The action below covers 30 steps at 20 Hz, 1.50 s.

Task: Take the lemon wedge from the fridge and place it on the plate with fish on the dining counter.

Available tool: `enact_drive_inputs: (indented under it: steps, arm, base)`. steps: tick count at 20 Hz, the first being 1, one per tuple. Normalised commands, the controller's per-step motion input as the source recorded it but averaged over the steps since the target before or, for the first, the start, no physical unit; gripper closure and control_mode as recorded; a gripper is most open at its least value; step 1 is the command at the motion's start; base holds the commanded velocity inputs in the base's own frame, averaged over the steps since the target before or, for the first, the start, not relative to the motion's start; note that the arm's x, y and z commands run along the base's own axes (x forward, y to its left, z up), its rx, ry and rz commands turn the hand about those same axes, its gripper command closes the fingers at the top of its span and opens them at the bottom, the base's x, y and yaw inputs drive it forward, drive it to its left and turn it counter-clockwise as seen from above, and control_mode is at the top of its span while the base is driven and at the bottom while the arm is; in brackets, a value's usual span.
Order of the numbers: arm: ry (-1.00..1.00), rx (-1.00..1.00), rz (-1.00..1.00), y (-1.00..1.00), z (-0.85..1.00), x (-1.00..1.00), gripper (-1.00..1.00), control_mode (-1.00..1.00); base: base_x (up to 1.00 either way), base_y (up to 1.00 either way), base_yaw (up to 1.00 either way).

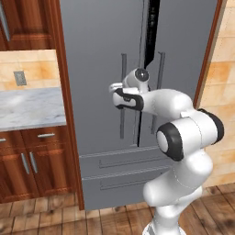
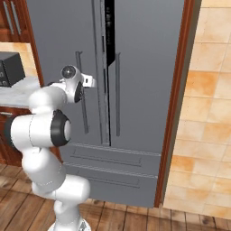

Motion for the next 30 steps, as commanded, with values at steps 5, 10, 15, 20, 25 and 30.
enact_drive_inputs:
  steps: [5,10,15,20,25,30]
  arm:
    - [-0.06,0.00,0.01,0.33,0.78,-0.78,1.00,-1.00]
    - [0.00,0.00,0.00,0.82,0.89,-0.72,1.00,-1.00]
    - [0.00,-0.03,-0.04,1.00,0.63,-0.59,1.00,-1.00]
    - [0.00,-0.05,-0.14,1.00,0.44,-0.48,1.00,-1.00]
    - [-0.01,-0.18,-0.11,0.83,0.17,-0.68,-1.00,-1.00]
    - [-0.02,-0.12,-0.12,-0.12,0.04,-1.00,-1.00,-1.00]
  base:
    - [0.00,0.00,0.00]
    - [0.00,0.00,0.00]
    - [0.00,0.00,0.00]
    - [0.00,0.00,0.00]
    - [0.00,0.00,0.00]
    - [0.00,0.00,0.00]
